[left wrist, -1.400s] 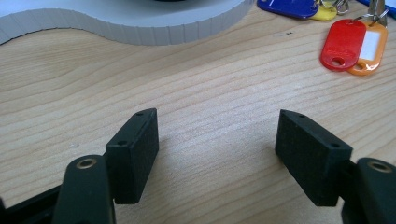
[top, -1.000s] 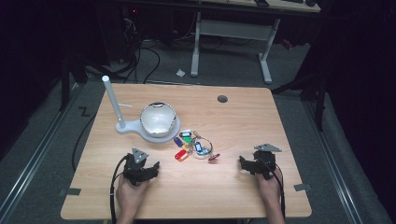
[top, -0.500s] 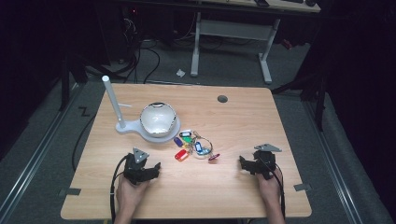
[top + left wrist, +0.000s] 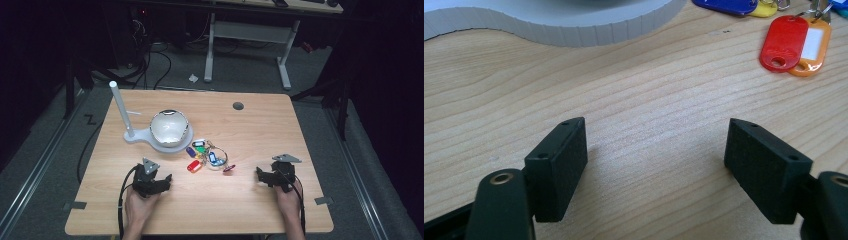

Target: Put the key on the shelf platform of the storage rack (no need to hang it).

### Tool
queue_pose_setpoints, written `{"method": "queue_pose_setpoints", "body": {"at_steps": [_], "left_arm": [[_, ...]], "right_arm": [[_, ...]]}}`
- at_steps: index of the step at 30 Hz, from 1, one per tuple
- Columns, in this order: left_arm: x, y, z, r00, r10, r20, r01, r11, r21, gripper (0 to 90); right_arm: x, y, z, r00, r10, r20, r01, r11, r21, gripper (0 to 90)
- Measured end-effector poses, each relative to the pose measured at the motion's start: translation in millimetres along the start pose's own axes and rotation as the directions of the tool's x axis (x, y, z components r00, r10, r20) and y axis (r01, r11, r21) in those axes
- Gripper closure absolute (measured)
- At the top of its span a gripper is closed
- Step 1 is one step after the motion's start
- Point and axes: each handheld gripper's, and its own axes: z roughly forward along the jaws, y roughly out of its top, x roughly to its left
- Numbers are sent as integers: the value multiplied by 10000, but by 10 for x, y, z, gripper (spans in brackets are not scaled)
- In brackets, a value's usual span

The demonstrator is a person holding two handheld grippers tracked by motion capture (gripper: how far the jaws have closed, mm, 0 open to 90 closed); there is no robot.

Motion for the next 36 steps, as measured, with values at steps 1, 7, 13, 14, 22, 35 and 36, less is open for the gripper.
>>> {"method": "queue_pose_setpoints", "body": {"at_steps": [1,7,13,14,22,35,36], "left_arm": [[0,0,0,10000,0,0,0,10000,0,255],[-10,7,-18,9998,-96,201,98,9999,-86,260],[-34,63,-60,9989,143,446,-137,9998,-135,261],[-49,91,-71,9982,202,559,-193,9997,-168,261],[-144,195,-78,9947,371,957,-336,9987,-385,259],[-286,399,-83,9853,783,1516,-686,9953,-682,281],[-317,437,-78,9833,955,1548,-863,9941,-654,281]], "right_arm": [[0,0,0,10000,-2,3,2,10000,-1,149],[0,0,0,10000,0,3,0,10000,-1,148],[0,0,0,10000,-1,2,1,10000,-2,148],[0,0,0,10000,0,1,0,10000,-2,148],[0,0,0,10000,5,4,-5,10000,0,148],[0,0,0,10000,-9,3,9,10000,4,148],[-1,0,0,10000,-9,3,9,10000,2,149]]}}
